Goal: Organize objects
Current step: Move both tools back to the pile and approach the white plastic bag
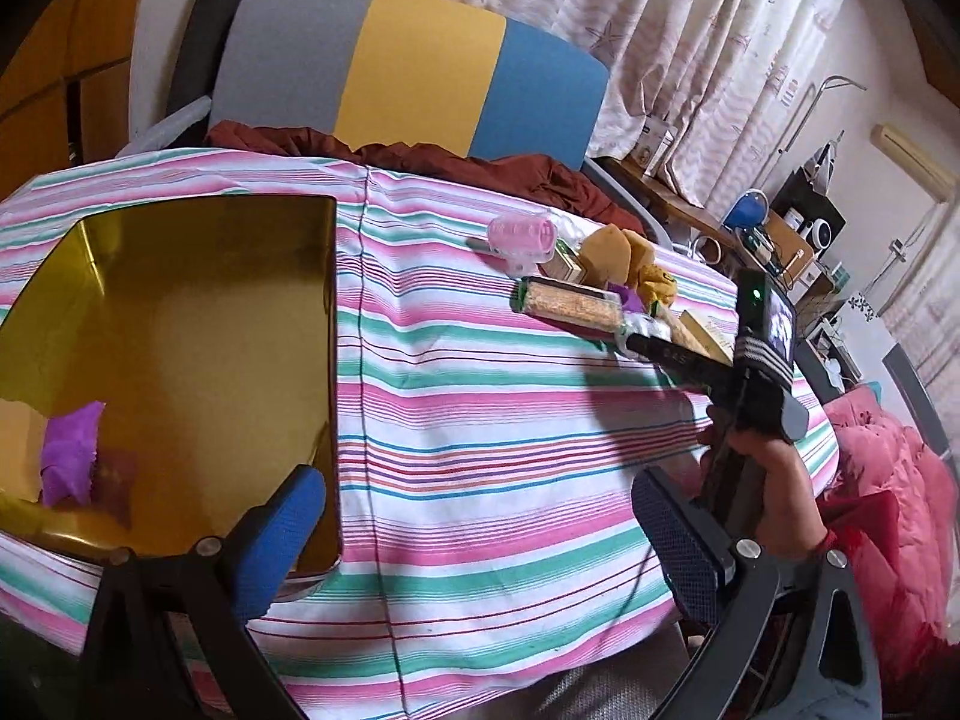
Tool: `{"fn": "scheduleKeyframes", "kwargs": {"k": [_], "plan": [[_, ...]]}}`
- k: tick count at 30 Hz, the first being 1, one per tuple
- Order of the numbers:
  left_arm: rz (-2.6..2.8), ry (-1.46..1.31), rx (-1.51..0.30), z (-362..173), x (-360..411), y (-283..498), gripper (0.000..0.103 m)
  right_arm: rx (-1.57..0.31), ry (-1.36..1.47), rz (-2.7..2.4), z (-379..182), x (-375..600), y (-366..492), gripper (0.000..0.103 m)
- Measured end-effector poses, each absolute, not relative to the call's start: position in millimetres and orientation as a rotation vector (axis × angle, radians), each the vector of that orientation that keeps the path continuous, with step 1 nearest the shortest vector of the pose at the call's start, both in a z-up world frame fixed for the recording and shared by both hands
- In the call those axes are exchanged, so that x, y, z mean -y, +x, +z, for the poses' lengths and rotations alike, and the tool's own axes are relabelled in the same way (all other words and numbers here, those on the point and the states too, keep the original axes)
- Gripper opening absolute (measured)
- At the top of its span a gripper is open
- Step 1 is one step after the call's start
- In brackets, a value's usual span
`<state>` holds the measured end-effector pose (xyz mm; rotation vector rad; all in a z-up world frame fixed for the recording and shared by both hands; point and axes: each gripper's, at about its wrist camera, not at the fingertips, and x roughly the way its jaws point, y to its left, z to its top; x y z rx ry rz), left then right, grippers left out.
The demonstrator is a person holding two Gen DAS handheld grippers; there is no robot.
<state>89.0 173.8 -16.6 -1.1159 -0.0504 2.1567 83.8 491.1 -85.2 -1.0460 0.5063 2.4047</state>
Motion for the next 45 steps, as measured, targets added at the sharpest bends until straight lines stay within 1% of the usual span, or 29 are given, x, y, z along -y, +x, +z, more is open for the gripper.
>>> {"fn": "scheduleKeyframes", "kwargs": {"k": [3,6,7,8,12,13,15,16,19,23,27,29,32,35,37,39,41,45], "plan": [[2.153,-1.121,0.047,-17.7,-174.8,90.3,0.103,-0.575,-1.018,2.423,-85.2,-499.9,82.2,0.055],[2.15,-1.124,0.043,-18.7,-175.5,90.4,0.103,-0.63,-1.011,2.468,-84.0,-495.1,84.7,0.041],[2.153,-1.127,0.046,-19.2,-176.0,89.8,0.103,-0.636,-1.026,2.5,-83.6,-487.8,87.7,0.034],[2.152,-1.131,0.049,-20.0,-176.2,89.1,0.103,-0.643,-1.039,2.528,-82.8,-481.5,90.2,0.033],[2.144,-1.146,0.061,-22.6,-177.3,86.9,0.103,-0.673,-1.102,2.65,-83.4,-445.8,107.9,0.033],[2.143,-1.148,0.061,-22.9,-177.6,87.0,0.103,-0.644,-1.108,2.664,-81.7,-438.5,111.3,0.034],[2.138,-1.153,0.064,-23.6,-178.5,86.7,0.103,-0.52,-1.079,2.657,-72.3,-431.7,112.8,0.036],[2.136,-1.157,0.065,-24.0,-179.0,86.5,0.103,-0.456,-1.049,2.646,-65.2,-433.5,108.9,0.038],[2.125,-1.163,0.069,-23.0,-180.2,87.4,0.103,-0.405,-1.012,2.618,-52.9,-445.4,91.9,0.049],[2.126,-1.156,0.065,-21.5,-180.6,92.0,0.103,-0.376,-1.082,2.563,-57.8,-470.3,56.2,0.05],[2.12,-1.161,0.052,-21.8,-181.6,93.6,0.103,-0.355,-1.143,2.558,-72.2,-470.9,40.3,0.05],[2.122,-1.155,0.049,-20.8,-181.4,94.2,0.103,-0.364,-1.134,2.571,-75.2,-465.4,46.3,0.05],[2.125,-1.159,0.058,-22.0,-182.5,91.1,0.103,-0.432,-1.175,2.588,-84.8,-455.2,56.5,0.049],[2.118,-1.174,0.05,-22.4,-191.3,85.9,0.103,-0.4,-1.191,2.577,-96.0,-449.3,58.1,0.049],[2.116,-1.165,0.046,-18.9,-198.2,82.1,0.103,-0.407,-1.166,2.578,-94.2,-450.1,59.1,0.049],[2.123,-1.153,0.037,-14.7,-202.3,79.3,0.103,-0.458,-1.113,2.582,-87.0,-453.9,62.0,0.049],[2.128,-1.14,0.044,-9.9,-204.2,76.3,0.103,-0.461,-1.06,2.571,-77.6,-458.4,63.3,0.051],[2.136,-1.141,0.056,-7.9,-206.7,71.2,0.103,-0.481,-1.101,2.559,-76.8,-468.9,46.5,0.052]]}}
